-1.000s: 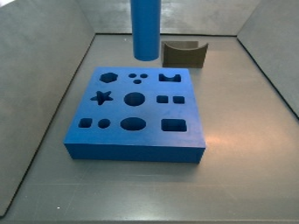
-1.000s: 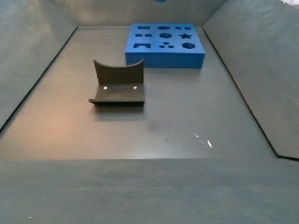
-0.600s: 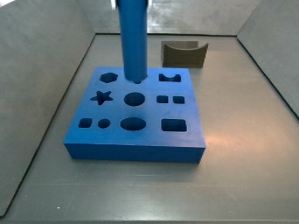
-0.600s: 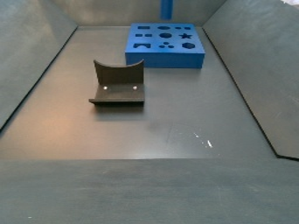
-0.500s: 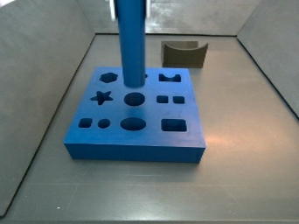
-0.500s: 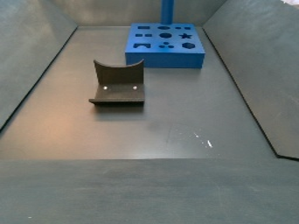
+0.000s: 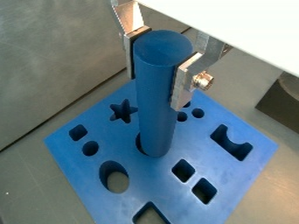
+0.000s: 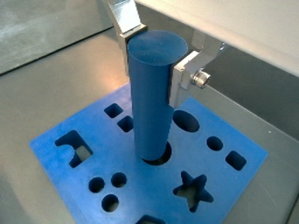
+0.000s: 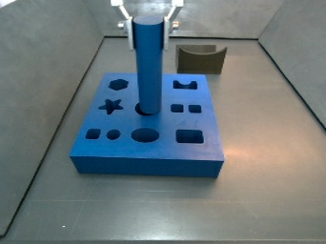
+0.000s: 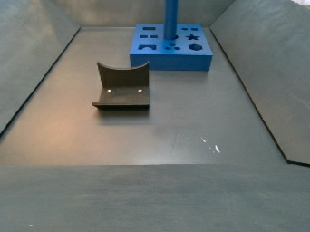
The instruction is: Insert the round object.
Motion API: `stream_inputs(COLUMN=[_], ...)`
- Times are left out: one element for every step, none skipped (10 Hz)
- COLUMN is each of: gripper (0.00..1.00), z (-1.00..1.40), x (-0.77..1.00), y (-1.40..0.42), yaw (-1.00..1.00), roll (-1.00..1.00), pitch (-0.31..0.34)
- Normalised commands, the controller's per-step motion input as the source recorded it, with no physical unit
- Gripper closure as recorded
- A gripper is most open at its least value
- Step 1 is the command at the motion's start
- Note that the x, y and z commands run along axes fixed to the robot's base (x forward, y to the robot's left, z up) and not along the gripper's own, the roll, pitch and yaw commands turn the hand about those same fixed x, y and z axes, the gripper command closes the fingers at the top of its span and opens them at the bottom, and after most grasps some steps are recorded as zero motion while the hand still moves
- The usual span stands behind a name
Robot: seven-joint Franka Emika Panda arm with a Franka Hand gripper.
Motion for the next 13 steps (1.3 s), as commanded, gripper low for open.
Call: stream_inputs(gripper=[1.0,1.0,1.0,1.0,1.0,1.0,1.0,1.0,1.0,1.0,1.0,1.0,1.0], z=[-0.13,-0.14,-0.21,-0.36,-0.46,-0.46,-0.4,-0.38,-0.39,-0.41,-0.36,-0.28,-0.28], x=[-0.33,-0.3,-0.01,0.27,0.49,0.5,0.39,0.12,0.09,0.1,0.15,0.08,0.04], y=[0.0,-0.02,-0.01,0.0,0.05,0.0,0.0,-0.01,0.0,0.0,0.0,0.0,0.0], yaw=[0.0,0.0,0.0,0.0,0.0,0.0,-0.03,-0.07,-0.07,-0.08,-0.08,-0.06,0.0], roll=[0.0,0.0,0.0,0.0,0.04,0.07,0.02,0.0,0.0,0.0,0.05,0.09,0.12], pitch=[-0.043,-0.056,0.0,0.049,0.117,0.139,0.114,0.02,0.02,0.024,0.053,0.051,0.027])
